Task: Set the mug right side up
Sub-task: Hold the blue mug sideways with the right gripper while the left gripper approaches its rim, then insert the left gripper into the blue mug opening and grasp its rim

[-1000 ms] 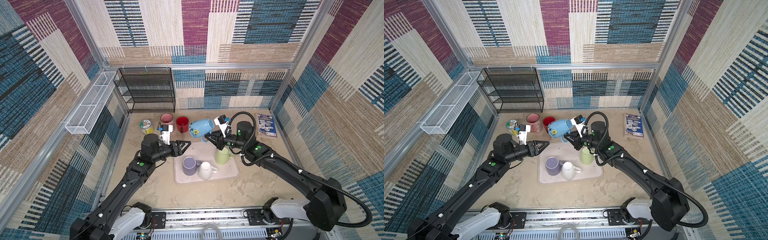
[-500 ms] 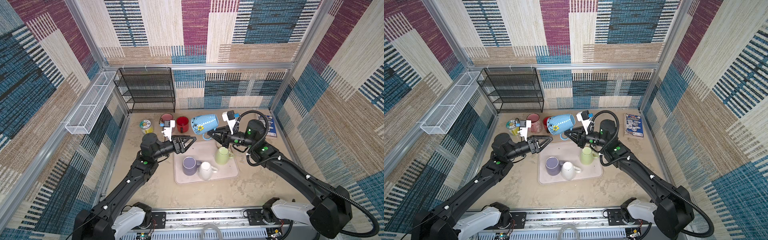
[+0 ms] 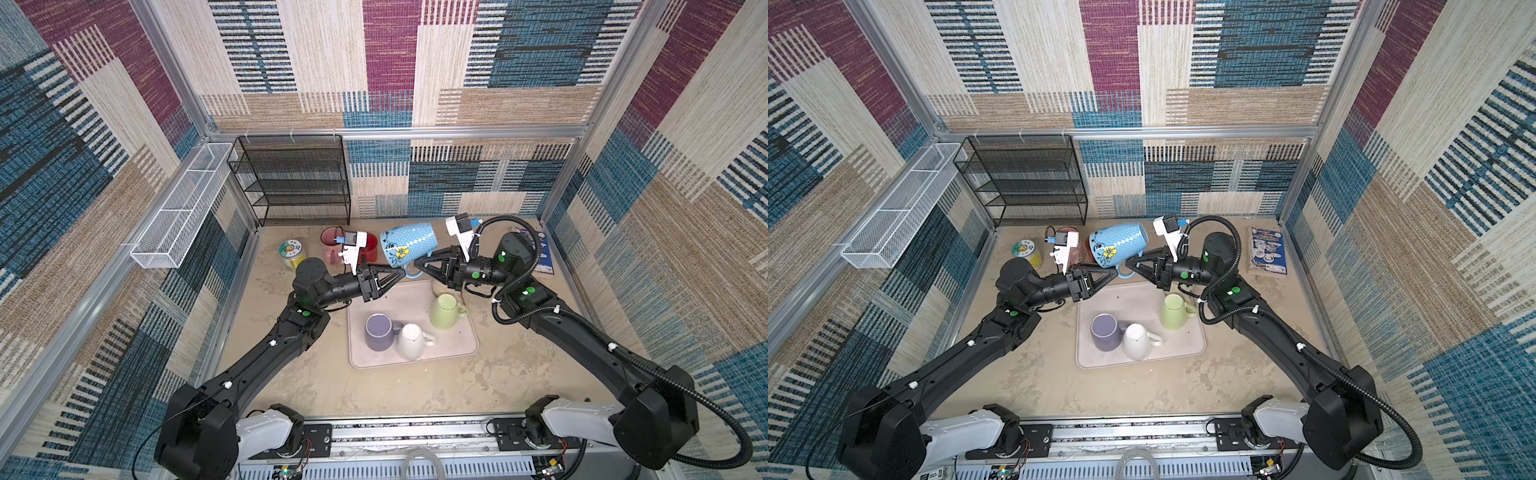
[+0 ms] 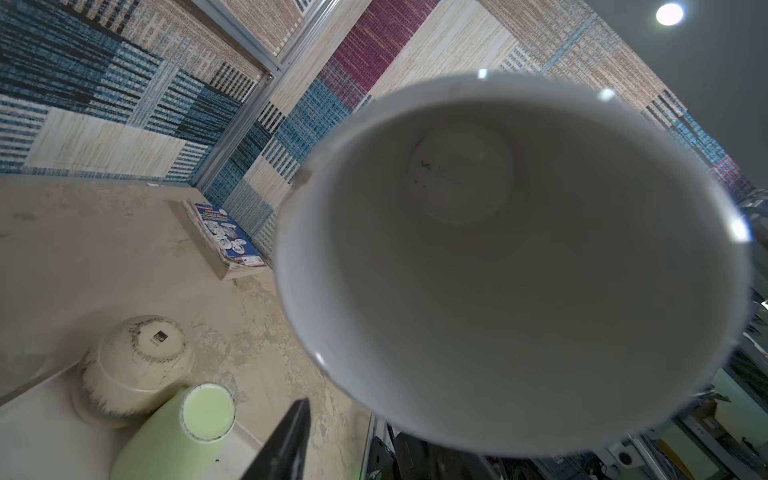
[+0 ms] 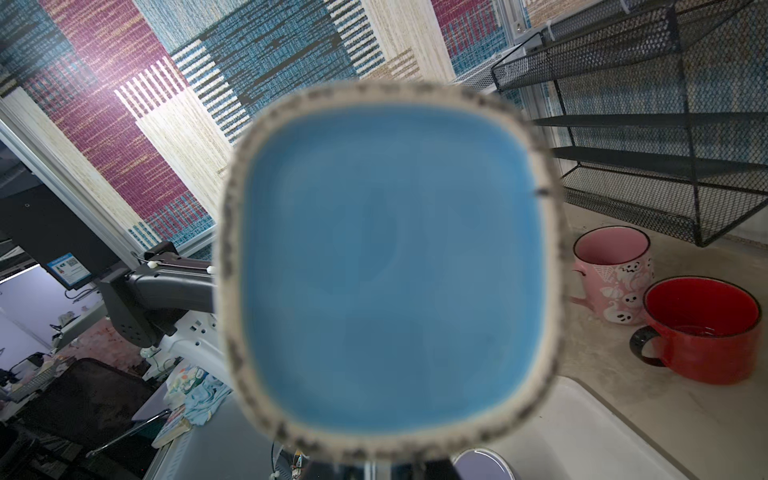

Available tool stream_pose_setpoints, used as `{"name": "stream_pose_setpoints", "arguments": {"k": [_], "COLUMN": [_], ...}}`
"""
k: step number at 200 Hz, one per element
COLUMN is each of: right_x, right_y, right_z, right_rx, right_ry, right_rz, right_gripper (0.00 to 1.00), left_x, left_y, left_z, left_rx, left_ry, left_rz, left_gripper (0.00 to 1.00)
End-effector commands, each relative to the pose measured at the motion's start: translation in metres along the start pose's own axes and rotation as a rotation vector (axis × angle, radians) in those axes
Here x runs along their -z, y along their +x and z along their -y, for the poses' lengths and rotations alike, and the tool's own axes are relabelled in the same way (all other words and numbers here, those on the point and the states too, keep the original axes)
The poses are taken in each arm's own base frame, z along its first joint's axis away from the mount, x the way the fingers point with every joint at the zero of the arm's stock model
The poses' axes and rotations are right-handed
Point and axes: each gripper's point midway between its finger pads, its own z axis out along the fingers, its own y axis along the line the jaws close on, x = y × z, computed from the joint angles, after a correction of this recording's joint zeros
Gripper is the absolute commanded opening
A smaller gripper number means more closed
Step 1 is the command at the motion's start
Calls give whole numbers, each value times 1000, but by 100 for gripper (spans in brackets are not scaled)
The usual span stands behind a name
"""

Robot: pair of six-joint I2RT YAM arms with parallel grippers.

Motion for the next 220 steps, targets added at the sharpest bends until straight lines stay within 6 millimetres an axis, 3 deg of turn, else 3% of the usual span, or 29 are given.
{"name": "stream_pose_setpoints", "arguments": {"k": [1,30,95,134,163,220], "right_x": [-2,-5,-9,-11,-11,-16], "right_y": [-4,-1,11,19,24,28], "right_z": [-19,-16,-8,-2,2,9], "right_rx": [30,17,-13,-32,-40,-65], "right_ry": [-105,-123,-142,-148,-148,-155], "right_rz": [-12,-22,-53,-70,-77,-89], "right_gripper": [0,0,0,0,0,0], "left_x": [-4,-9,-16,-18,-19,-21], "left_y": [-12,-15,-20,-21,-23,-23], "left_z": [11,12,5,1,-2,-3], "left_rx": [-36,-36,-34,-33,-31,-26], "left_ry": [51,67,61,55,50,69], "left_rz": [29,28,35,44,51,53], "left_gripper": [47,44,26,22,0,3]}}
